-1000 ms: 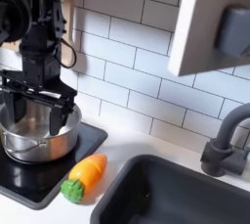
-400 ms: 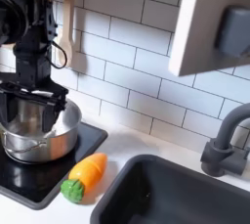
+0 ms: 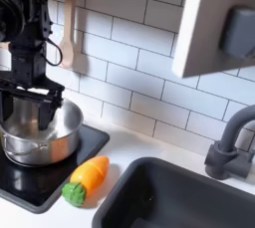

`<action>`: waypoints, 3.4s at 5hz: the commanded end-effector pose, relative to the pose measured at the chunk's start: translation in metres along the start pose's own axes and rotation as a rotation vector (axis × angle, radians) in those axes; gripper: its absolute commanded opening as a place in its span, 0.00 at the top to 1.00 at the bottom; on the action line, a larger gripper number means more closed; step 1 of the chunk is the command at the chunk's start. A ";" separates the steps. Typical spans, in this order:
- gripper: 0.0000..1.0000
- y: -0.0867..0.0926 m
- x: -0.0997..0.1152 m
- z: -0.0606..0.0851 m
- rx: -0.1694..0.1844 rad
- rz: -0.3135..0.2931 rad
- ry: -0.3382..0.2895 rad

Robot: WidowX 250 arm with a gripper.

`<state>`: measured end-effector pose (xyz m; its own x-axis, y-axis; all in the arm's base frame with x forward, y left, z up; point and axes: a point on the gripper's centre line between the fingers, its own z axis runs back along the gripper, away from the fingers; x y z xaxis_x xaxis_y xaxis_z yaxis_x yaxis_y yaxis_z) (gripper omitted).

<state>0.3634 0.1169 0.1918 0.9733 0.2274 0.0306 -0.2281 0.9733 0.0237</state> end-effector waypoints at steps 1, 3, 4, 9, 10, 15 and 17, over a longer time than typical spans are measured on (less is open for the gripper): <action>0.00 0.000 0.003 -0.017 0.009 -0.015 0.037; 0.00 -0.005 0.000 -0.032 0.028 -0.072 0.047; 0.00 -0.005 0.002 -0.035 0.039 -0.082 0.050; 0.00 0.035 0.050 -0.030 0.040 0.089 0.048; 0.00 0.034 0.045 -0.031 0.038 0.080 0.057; 0.00 -0.011 -0.006 -0.022 0.012 -0.044 0.056; 0.00 -0.037 -0.033 -0.012 0.006 -0.069 0.049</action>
<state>0.3395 0.0747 0.1819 0.9865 0.1631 -0.0119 -0.1627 0.9862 0.0302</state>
